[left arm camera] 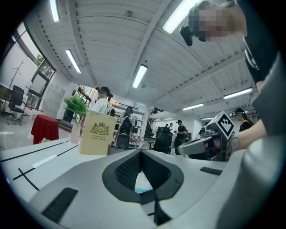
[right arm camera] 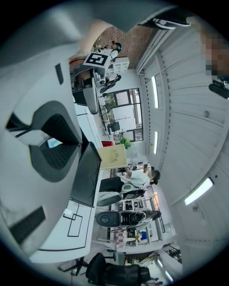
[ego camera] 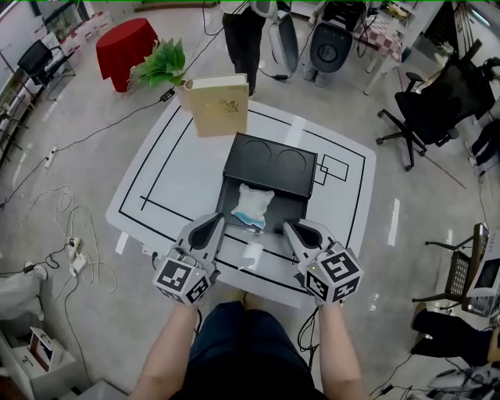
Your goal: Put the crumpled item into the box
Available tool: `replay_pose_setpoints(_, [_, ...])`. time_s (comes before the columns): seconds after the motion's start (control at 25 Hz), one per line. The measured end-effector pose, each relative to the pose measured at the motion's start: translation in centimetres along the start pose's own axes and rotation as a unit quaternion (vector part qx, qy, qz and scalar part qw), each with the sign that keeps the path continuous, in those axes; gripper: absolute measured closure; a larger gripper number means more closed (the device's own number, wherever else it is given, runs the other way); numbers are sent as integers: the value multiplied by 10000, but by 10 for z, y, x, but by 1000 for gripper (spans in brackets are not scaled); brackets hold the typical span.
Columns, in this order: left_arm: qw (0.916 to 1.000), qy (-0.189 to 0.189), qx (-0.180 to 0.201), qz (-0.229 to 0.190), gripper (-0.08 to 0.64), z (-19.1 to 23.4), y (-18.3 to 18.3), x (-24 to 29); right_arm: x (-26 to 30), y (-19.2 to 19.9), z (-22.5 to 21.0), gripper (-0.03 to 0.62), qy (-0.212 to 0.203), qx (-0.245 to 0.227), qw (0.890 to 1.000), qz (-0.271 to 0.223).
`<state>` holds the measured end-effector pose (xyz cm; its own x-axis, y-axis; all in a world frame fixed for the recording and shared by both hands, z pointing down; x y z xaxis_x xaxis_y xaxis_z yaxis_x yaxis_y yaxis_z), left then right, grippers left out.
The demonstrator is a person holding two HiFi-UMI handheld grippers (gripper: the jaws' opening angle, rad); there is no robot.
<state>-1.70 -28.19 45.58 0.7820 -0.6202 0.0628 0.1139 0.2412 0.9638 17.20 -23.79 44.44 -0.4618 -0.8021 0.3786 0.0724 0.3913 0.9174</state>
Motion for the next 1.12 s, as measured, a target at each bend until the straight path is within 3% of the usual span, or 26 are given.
replay_pose_setpoints(1.12, [9998, 59, 174, -7, 568, -14, -36, -6, -26, -29, 11, 588, -3, -46, 9987, -512])
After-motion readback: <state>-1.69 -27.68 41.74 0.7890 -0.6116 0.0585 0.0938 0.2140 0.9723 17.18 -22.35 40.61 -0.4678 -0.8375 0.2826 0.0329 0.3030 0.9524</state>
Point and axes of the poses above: the fingertips, and each gripper's own axes: x forward along the fingers, z to its left, y out of its underside, the point moved 5 cm from there along -x, backward along the fingers, and after that the axes turned 3 degrees about -x, right-handed, at the moved point
